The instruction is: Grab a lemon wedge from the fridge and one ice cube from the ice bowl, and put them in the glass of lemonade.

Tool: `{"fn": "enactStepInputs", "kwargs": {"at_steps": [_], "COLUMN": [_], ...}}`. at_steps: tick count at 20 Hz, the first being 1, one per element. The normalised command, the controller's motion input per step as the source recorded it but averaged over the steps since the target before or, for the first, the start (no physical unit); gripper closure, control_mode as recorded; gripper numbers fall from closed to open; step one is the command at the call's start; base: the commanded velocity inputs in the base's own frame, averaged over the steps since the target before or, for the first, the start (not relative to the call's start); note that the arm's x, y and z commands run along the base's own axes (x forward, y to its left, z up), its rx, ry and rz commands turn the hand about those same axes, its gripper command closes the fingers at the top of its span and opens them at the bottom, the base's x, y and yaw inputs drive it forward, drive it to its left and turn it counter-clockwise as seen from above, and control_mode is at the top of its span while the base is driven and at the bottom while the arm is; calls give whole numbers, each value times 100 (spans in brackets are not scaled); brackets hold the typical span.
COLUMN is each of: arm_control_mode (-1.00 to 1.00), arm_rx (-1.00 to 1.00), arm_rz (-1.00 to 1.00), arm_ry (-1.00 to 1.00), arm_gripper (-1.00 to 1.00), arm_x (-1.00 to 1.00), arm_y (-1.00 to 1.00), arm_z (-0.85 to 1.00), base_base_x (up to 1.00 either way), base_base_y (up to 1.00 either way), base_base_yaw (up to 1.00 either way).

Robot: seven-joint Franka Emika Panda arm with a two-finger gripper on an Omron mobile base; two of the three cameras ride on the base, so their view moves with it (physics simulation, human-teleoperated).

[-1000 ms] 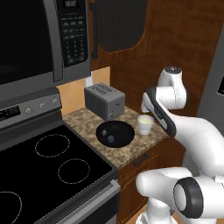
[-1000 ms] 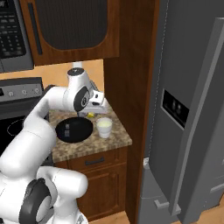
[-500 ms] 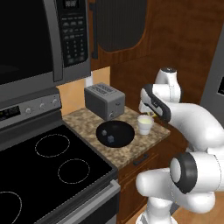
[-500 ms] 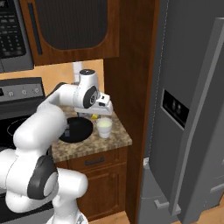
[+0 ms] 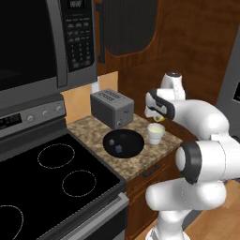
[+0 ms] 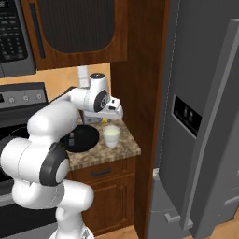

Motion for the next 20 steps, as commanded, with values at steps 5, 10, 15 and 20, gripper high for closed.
{"fn": "enactStepInputs", "kwargs": {"at_steps": [5, 10, 15, 20], "arm_control_mode": [-100, -100, -100, -100], "arm_rx": [0, 0, 0, 0], "arm_rz": [0, 0, 0, 0], "arm_ry": [1, 3, 0, 0], "arm_gripper": [100, 100, 100, 100], "arm_x": [51, 35, -4, 0], "arm_y": [0, -1, -16, -12], "arm_z": [-51, -25, -1, -2], "base_base_x": [0, 0, 0, 0], "base_base_y": [0, 0, 0, 0], "base_base_yaw": [0, 0, 0, 0]}}
